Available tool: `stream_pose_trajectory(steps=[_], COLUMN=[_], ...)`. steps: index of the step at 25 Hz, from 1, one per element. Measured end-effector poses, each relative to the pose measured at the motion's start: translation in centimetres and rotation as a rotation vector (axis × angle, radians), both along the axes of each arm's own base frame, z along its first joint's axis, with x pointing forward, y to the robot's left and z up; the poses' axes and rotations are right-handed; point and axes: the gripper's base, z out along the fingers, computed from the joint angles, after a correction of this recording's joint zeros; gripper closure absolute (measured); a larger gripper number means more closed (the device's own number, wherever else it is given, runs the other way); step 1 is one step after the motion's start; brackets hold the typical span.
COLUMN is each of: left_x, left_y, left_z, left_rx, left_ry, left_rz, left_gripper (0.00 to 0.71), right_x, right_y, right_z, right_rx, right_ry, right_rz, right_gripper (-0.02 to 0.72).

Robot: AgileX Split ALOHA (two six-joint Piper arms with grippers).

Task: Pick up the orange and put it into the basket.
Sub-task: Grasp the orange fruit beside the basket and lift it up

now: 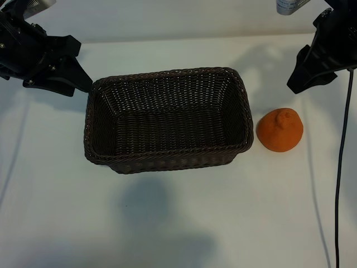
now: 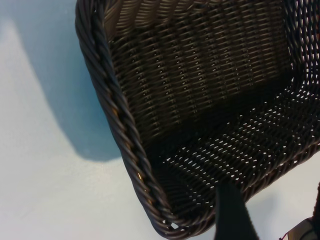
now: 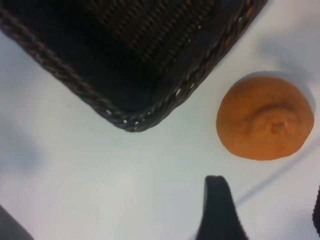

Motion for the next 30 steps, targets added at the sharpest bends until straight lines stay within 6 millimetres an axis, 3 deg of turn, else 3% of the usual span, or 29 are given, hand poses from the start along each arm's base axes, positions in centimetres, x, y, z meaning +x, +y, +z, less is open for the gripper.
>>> stream_pose_trajectory(steps=[6,17,25,30], left_x=[0.0,0.0,0.0,0.0], left_y=[0.0,-0.1,-0.2,-0.2], left_z=[0.0,0.0,0.1,0.1], left_rx=[0.0,-0.009,-0.022,-0.023], left_ry=[0.0,0.0,0.0,0.0], left_rz=[0.0,0.002,0.005,0.005], left_gripper=[0.282,0.285,0.285,0.285], right_x=[1.5,4.2,5.3,5.6], right_y=[0.1,0.0,-0.4,-0.5], right_z=[-2.1,-8.1,-9.6,-10.6], right_rx=[0.002,-0.051,-0.086,-0.109], right_ry=[0.054,0.203,0.178,0.194], right_rz=[-0.067,-0.133,-0.193,-0.198], right_gripper=[0.258,0.258,0.255,0.165])
